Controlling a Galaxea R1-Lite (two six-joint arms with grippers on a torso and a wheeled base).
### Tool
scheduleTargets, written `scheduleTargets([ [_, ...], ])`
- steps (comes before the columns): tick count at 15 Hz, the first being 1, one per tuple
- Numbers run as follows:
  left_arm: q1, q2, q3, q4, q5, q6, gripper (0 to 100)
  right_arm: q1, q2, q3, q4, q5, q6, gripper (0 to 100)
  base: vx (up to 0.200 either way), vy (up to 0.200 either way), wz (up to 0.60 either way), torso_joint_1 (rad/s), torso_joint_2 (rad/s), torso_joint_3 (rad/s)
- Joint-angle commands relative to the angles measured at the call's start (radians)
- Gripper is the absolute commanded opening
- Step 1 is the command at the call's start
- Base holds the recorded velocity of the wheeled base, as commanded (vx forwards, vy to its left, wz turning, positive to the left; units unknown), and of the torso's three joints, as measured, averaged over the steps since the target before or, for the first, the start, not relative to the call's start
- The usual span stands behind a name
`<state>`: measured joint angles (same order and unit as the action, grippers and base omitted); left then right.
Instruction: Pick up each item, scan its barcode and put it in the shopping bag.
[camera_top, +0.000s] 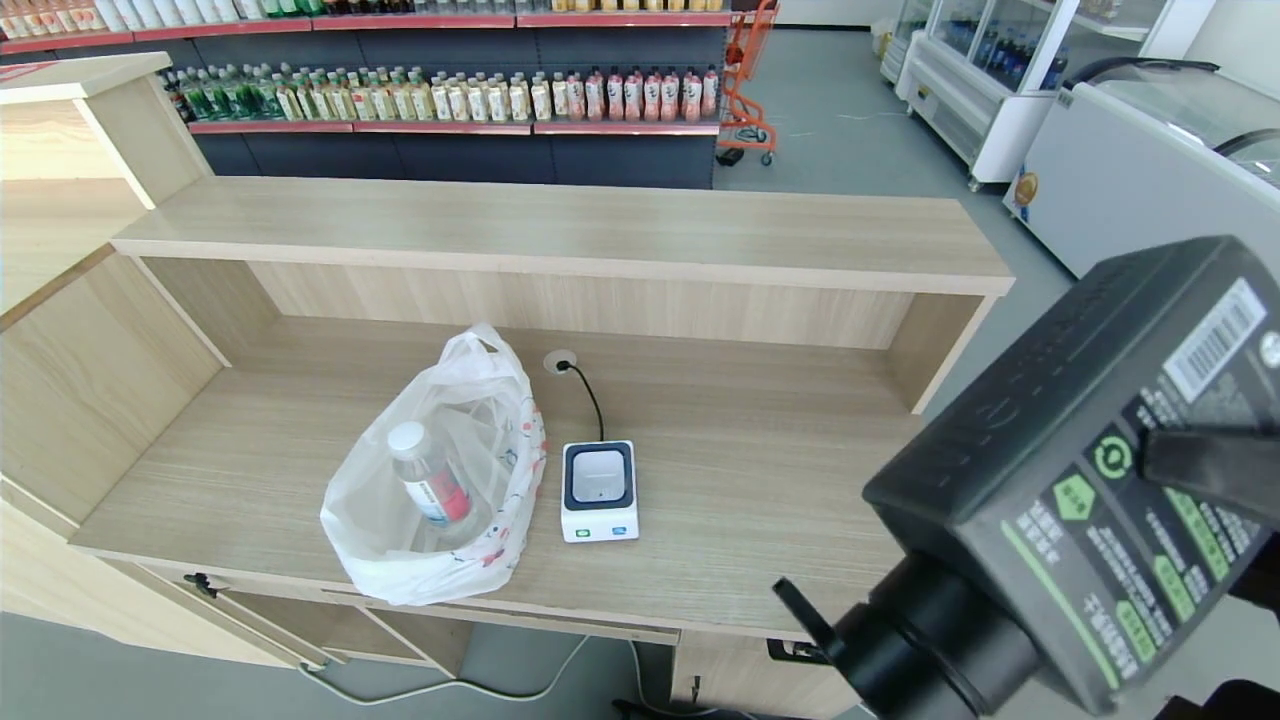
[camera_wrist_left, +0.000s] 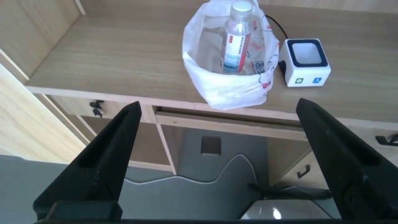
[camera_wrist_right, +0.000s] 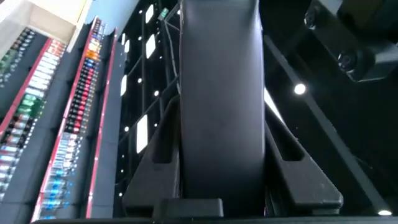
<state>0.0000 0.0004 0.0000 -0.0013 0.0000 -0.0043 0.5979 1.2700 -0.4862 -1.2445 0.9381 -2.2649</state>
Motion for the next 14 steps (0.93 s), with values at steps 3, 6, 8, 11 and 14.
scheduleTargets([
  [3,0.0,0.001,0.0,0.0,0.0,0.0,100,0.069,0.006,-0.002,-0.001,0.016,-0.03,0,0.0,0.0,0.0,0.0,0.0,0.0],
  [6,0.0,0.001,0.0,0.0,0.0,0.0,100,0.137,0.003,0.0,0.0,0.028,-0.073,0,0.0,0.0,0.0,0.0,0.0,0.0],
  [8,0.0,0.001,0.0,0.0,0.0,0.0,100,0.149,0.005,-0.002,0.0,0.031,-0.077,0,0.0,0.0,0.0,0.0,0.0,0.0],
  [11,0.0,0.0,0.0,0.0,0.0,0.0,100,0.16,0.015,0.0,0.013,0.031,-0.091,0,0.0,0.0,0.0,0.0,0.0,0.0],
  [14,0.0,0.001,0.0,0.0,0.0,0.0,100,0.22,0.038,0.0,0.025,0.03,-0.088,0,0.0,0.0,0.0,0.0,0.0,0.0],
])
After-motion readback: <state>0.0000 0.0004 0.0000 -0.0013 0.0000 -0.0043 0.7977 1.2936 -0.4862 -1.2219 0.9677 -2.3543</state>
